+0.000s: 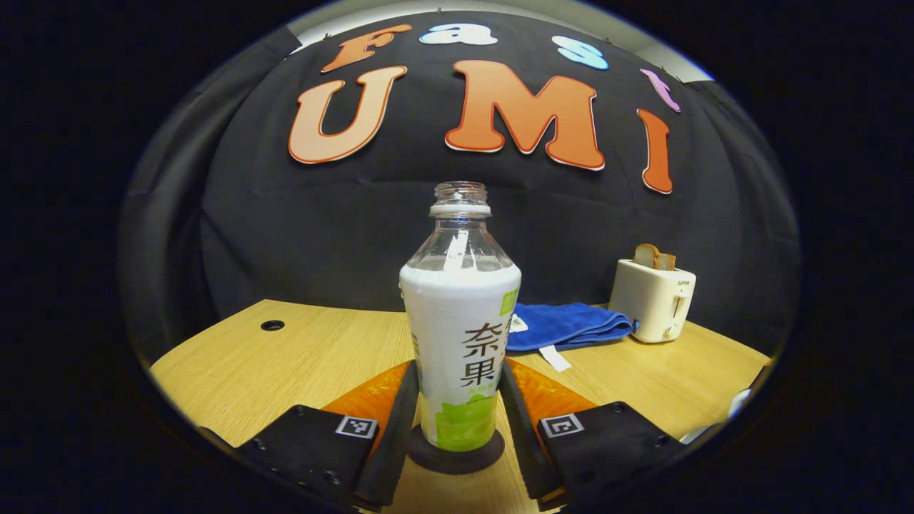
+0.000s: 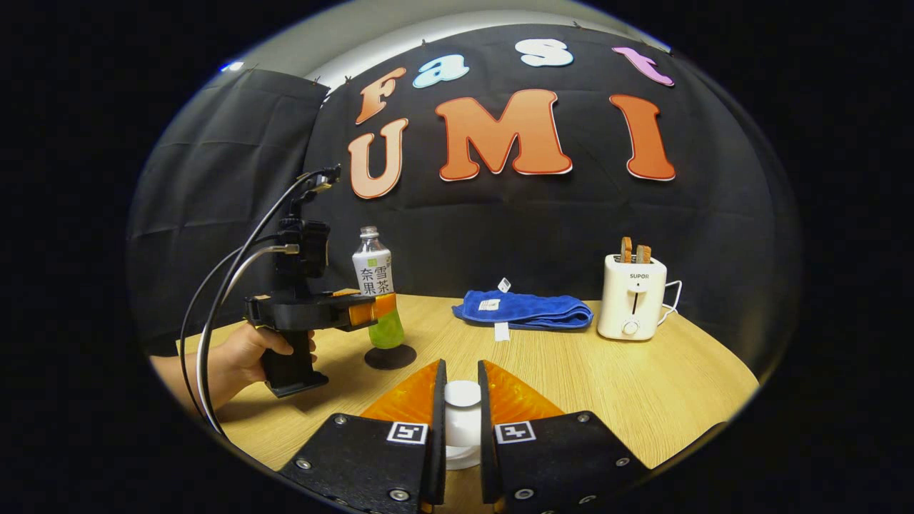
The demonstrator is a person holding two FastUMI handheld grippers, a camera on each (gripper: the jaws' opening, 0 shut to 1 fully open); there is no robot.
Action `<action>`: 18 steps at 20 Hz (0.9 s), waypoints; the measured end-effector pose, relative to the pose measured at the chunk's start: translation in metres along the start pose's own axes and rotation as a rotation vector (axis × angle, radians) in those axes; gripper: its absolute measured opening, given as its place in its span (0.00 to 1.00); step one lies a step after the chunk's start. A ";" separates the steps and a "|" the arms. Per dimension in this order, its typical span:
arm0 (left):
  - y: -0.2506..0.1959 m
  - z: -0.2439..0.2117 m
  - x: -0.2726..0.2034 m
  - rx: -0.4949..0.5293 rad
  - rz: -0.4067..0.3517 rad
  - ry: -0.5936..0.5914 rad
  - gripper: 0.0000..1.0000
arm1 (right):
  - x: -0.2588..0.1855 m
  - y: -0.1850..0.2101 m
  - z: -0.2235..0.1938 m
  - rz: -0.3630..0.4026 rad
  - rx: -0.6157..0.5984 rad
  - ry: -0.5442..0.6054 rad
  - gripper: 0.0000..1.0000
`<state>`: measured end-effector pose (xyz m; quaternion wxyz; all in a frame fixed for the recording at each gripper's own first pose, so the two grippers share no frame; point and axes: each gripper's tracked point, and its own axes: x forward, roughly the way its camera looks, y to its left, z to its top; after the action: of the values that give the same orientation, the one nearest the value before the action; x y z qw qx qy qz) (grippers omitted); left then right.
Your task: Open the teacup lid with one hand, grasp the water bottle and pour water into the teacup with the other hand; after pouring, place the water bottle on the coaster and then close the teacup lid.
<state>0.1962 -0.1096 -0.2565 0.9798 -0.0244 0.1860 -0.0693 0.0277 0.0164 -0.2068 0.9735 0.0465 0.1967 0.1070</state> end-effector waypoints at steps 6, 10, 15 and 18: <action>0.005 -0.019 0.006 -0.028 0.005 0.048 0.67 | 0.000 0.004 -0.004 0.014 0.005 0.011 0.20; 0.004 -0.023 0.004 -0.043 0.004 0.057 0.72 | 0.002 0.009 -0.013 0.018 0.013 0.030 0.20; -0.006 -0.021 -0.013 -0.022 -0.016 0.064 0.98 | 0.002 0.013 -0.017 0.026 0.022 0.023 0.20; -0.010 -0.017 -0.026 0.019 -0.009 0.042 0.98 | 0.006 0.016 -0.025 0.031 0.038 0.027 0.20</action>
<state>0.1651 -0.1162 -0.2624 0.9756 -0.0146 0.2056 -0.0761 0.0198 0.0341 -0.2302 0.9679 0.0665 0.2112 0.1189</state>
